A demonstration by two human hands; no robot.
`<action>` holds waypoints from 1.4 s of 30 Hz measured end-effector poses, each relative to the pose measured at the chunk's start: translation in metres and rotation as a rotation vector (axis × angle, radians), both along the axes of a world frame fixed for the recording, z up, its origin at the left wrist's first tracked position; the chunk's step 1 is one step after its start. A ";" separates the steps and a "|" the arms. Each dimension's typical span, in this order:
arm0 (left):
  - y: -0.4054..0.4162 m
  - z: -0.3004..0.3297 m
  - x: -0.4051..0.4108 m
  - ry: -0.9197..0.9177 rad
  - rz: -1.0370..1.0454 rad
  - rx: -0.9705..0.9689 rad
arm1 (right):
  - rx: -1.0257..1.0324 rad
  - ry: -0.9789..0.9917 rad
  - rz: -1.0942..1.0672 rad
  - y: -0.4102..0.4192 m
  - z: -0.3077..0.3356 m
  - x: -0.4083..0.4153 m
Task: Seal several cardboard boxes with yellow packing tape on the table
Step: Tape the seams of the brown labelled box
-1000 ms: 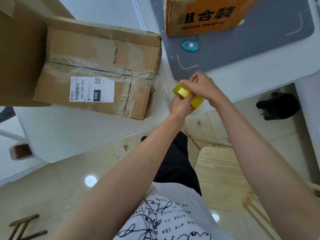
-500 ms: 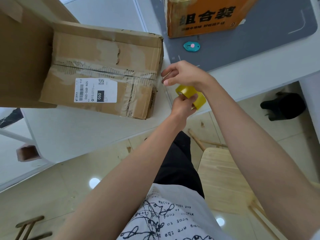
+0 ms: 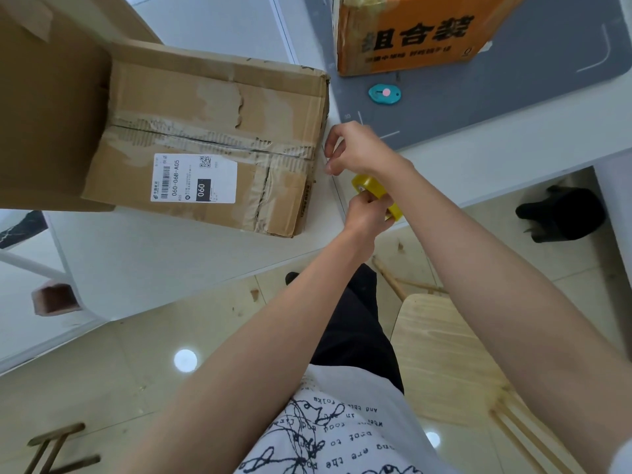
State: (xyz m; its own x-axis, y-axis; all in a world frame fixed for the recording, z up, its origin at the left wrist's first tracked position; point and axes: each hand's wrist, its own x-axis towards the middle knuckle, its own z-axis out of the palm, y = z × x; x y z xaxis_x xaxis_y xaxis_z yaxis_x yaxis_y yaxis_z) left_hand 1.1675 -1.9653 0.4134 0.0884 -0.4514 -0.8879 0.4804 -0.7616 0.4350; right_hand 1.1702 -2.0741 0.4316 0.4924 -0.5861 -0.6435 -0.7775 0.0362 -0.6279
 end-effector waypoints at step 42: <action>-0.040 0.069 0.049 -0.047 -0.205 -0.173 | -0.133 0.060 -0.365 -0.019 0.067 -0.031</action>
State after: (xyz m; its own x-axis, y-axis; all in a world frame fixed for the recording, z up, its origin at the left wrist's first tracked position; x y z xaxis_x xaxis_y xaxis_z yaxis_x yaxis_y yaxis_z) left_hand 1.2165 -2.0048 0.4825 0.0188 -0.6088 -0.7931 0.3002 -0.7532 0.5853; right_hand 1.1390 -2.0935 0.4981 0.1998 -0.7963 -0.5710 -0.7637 0.2386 -0.5999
